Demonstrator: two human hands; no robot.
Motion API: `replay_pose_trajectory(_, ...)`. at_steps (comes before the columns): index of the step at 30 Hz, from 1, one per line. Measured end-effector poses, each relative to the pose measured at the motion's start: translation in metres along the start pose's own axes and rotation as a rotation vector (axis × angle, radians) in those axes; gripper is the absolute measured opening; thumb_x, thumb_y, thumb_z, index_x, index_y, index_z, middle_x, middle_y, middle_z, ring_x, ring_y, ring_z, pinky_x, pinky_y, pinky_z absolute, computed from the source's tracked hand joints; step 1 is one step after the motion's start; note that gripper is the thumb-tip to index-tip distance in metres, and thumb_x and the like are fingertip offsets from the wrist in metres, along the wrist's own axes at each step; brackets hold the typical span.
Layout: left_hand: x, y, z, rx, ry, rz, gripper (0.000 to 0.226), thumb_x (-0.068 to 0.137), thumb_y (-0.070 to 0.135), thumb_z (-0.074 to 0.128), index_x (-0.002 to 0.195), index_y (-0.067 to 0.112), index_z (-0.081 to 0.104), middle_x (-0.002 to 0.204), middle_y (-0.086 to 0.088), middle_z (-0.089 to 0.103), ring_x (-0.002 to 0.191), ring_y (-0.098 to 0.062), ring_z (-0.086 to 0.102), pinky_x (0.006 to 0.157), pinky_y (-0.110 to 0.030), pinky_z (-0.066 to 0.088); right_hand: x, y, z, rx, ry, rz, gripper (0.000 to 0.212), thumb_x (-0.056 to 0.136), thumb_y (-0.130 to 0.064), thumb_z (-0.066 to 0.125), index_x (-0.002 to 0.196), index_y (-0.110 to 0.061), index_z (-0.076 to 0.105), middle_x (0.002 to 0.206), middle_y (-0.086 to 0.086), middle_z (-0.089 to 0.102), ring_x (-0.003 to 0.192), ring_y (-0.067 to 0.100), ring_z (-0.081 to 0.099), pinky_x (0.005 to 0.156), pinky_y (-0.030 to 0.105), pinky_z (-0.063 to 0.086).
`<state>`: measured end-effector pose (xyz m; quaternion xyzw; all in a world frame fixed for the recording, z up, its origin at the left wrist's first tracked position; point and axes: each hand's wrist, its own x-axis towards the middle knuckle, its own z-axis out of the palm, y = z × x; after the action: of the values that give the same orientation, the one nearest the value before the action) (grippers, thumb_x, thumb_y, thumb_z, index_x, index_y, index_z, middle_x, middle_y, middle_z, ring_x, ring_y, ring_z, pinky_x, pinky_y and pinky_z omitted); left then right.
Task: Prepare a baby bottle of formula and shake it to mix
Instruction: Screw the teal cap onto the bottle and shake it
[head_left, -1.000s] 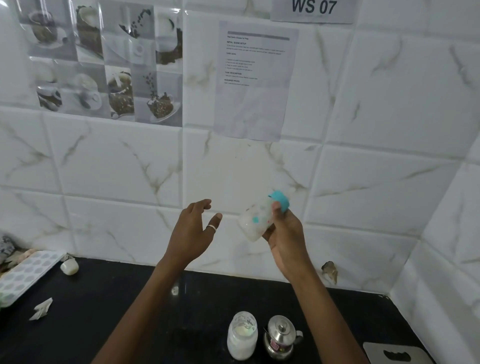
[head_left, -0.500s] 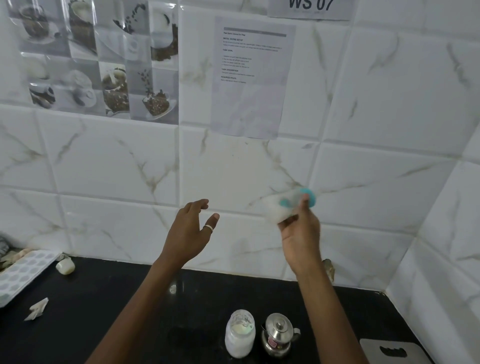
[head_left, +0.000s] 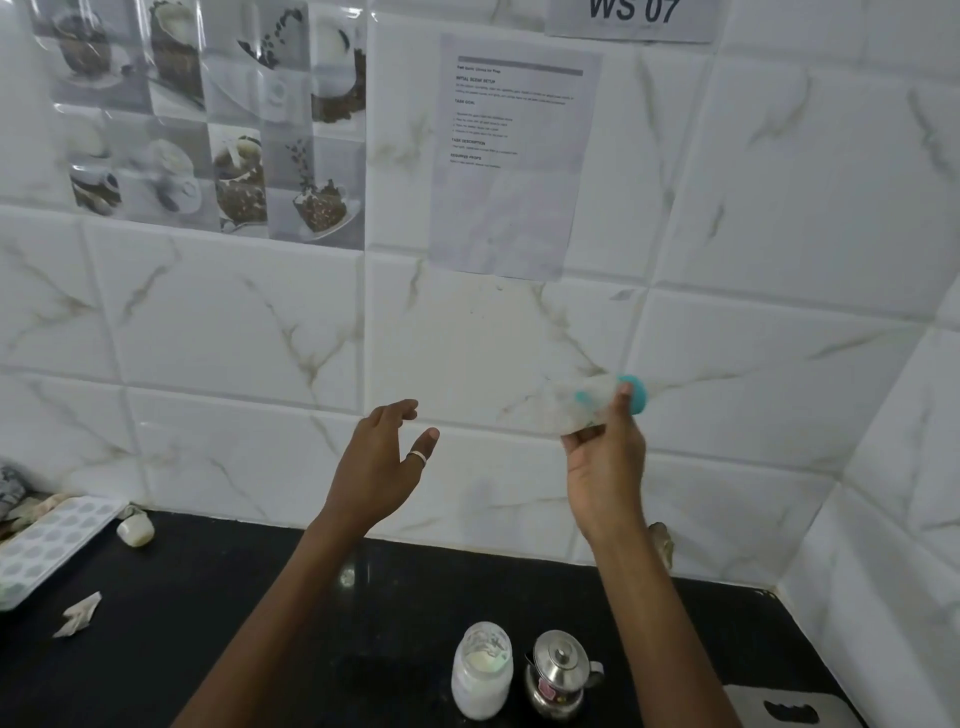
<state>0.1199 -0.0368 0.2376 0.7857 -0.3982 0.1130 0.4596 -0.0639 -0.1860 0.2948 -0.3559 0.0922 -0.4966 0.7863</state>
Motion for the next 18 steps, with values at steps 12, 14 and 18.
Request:
replay_pose_trajectory(12,0.0,0.0,0.002,-0.002,-0.002,-0.008,0.053,0.097,0.044,0.057,0.142,0.019,0.046,0.132,0.007,0.057,0.124,-0.013,0.051,0.099,-0.028,0.04,0.002,0.007,0.001,-0.15,-0.024,0.007,0.04,0.102,-0.037,0.053,0.135,-0.014,0.057,0.13,0.012,0.07,0.12,0.027,0.068,0.1,0.043,0.057)
replay_pose_trajectory(14,-0.001,0.003,0.005,-0.007,-0.01,-0.003,0.053,0.097,0.044,0.057,0.142,0.019,0.046,0.132,0.007,0.058,0.123,-0.013,0.052,0.099,-0.027,0.04,-0.008,0.017,0.002,-0.346,-0.135,0.066,0.036,0.097,-0.039,0.055,0.129,-0.023,0.06,0.127,0.01,0.071,0.117,0.026,0.069,0.1,0.043,0.056)
replay_pose_trajectory(18,-0.002,0.005,0.007,-0.008,-0.017,0.005,0.053,0.097,0.044,0.057,0.142,0.019,0.046,0.132,0.007,0.058,0.123,-0.013,0.052,0.098,-0.026,0.039,-0.001,0.008,-0.002,-0.143,-0.089,0.031,0.041,0.1,-0.037,0.054,0.135,-0.017,0.059,0.129,0.007,0.071,0.121,0.025,0.067,0.097,0.04,0.058)
